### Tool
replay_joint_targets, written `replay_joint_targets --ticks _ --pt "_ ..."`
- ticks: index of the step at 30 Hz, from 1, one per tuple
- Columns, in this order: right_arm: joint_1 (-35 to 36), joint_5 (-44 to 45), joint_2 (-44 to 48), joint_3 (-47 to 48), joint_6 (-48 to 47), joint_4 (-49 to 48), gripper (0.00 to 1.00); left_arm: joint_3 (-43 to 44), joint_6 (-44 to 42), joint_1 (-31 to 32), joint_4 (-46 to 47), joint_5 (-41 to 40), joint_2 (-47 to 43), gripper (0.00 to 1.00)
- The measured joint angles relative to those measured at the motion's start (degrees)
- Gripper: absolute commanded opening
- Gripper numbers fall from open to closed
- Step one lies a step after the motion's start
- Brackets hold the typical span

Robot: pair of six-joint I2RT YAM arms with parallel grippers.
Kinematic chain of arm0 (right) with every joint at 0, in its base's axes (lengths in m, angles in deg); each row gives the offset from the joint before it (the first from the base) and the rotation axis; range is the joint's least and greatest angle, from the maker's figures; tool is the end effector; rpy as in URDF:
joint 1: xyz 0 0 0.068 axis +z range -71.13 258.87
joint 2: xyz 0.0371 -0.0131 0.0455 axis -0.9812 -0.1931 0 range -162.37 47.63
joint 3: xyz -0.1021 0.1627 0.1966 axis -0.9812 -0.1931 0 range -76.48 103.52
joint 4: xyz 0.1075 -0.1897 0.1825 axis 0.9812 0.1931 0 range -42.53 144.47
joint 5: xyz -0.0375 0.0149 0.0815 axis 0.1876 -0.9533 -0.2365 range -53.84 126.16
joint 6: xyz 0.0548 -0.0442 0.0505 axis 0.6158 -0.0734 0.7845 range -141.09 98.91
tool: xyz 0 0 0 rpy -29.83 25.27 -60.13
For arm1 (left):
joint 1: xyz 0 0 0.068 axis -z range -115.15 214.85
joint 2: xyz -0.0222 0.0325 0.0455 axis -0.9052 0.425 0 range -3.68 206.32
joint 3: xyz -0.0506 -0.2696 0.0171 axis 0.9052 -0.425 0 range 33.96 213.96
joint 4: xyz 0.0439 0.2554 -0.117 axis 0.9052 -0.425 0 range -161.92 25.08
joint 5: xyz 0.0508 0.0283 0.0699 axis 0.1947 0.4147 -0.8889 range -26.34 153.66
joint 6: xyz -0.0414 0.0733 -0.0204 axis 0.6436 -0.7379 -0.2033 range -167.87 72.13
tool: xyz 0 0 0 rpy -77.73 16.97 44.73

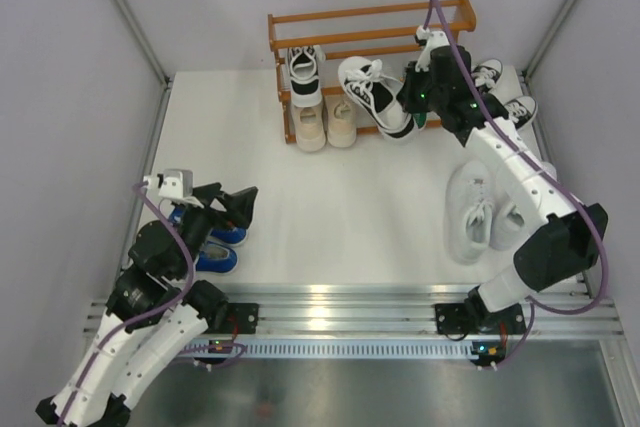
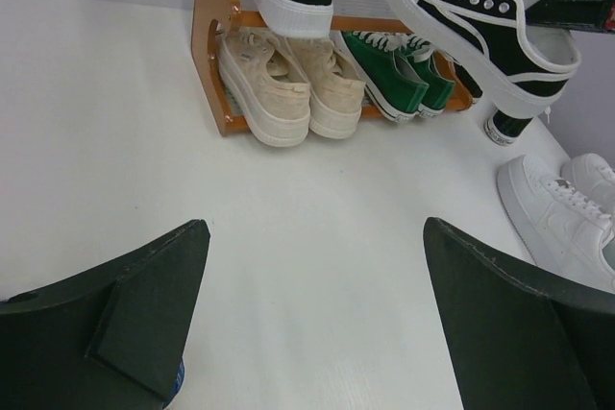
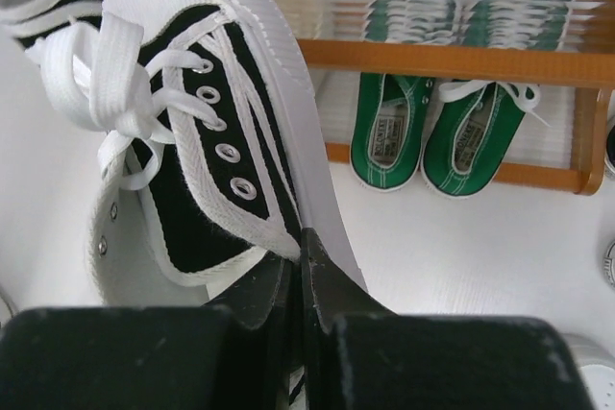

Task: Place and organize the shoes onto the shoe shelf
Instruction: Place the shoe at the shoe shelf.

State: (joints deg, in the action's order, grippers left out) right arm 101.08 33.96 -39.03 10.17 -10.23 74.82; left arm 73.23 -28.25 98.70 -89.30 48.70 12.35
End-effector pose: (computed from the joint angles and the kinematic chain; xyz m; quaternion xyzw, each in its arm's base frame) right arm 0.3761 0.1569 0.3700 -0.0944 0.8489 0.1636 0.4936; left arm 0.1239 -0.0594 0.3454 -0.0027 0.7139 -0.2291 0.6617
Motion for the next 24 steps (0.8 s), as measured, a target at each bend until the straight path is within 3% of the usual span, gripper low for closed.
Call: replay_joint_targets --ticks 7,24 --pt "2.40 9.01 -5.79 2.01 6.58 -5.84 0.00 -0.94 1.18 0.00 -0.59 -0.13 -1.95 0.98" --pt "2.60 12.26 -20.81 15.13 18.86 -10.45 0.00 -2.27 3.74 0.00 -2.36 -1.31 -5.14 0.98"
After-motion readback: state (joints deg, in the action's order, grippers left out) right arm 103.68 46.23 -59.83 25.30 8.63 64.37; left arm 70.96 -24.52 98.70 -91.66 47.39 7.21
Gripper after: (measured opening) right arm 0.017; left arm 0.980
